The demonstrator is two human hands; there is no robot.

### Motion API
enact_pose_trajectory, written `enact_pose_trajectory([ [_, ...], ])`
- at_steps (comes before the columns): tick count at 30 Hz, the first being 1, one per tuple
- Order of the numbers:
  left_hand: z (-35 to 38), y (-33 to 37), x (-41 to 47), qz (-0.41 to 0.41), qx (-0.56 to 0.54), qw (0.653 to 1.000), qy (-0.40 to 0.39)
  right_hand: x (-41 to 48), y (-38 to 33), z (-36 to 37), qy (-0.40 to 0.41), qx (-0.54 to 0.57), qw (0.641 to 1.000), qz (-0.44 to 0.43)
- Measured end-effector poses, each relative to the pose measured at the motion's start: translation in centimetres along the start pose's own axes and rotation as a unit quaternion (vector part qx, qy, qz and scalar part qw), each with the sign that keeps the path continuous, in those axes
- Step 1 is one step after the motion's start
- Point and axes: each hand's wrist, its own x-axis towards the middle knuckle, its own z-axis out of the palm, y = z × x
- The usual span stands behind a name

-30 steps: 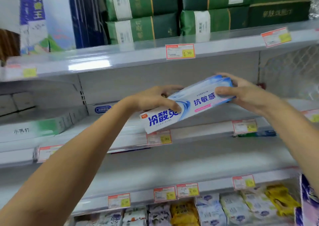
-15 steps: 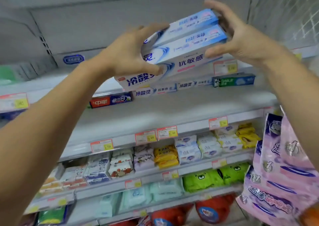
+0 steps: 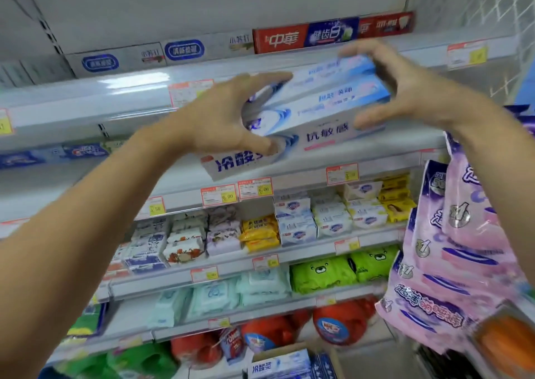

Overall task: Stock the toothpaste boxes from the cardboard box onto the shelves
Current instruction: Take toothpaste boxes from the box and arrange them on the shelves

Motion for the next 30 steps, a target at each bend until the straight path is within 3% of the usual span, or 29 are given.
enact_pose_trajectory([
  [3,3.2,-1.5,0.7,-0.032,-0.017,0.996,-0.084,-0.1,3.4,1.0,-0.054,-0.059,0.994,0.075],
  [8,7.1,-6.1,3.5,-0.081,0.001,0.988,-0.130,3.4,9.1,3.6,-0.033,-0.117,0.984,0.132],
  [10,7.4,-7.3,4.4,-0.097,-0.007,0.984,-0.149,4.7,10.7,4.3,-0.039,-0.082,0.983,0.159],
  [15,6.5,-9.9,5.1,-0.177,-0.088,0.968,-0.152,7.1,13.0,4.5,-0.013,0.133,0.963,0.234],
  [19,6.4,-12.2,3.5,-0.241,-0.188,0.946,-0.108,8.8,12.4,3.9,-0.047,0.124,0.955,0.265],
  [22,6.5,-14.3,1.3,-0.278,-0.318,0.899,-0.115,9.7,12.4,4.0,-0.055,0.166,0.943,0.284],
  [26,6.7,-15.8,-0.2,-0.269,-0.364,0.883,-0.125,10.6,13.3,4.8,0.009,0.299,0.900,0.316],
  [30,6.7,-16.1,-0.4,-0.263,-0.410,0.867,-0.104,11.8,13.0,5.3,0.028,0.324,0.890,0.319],
])
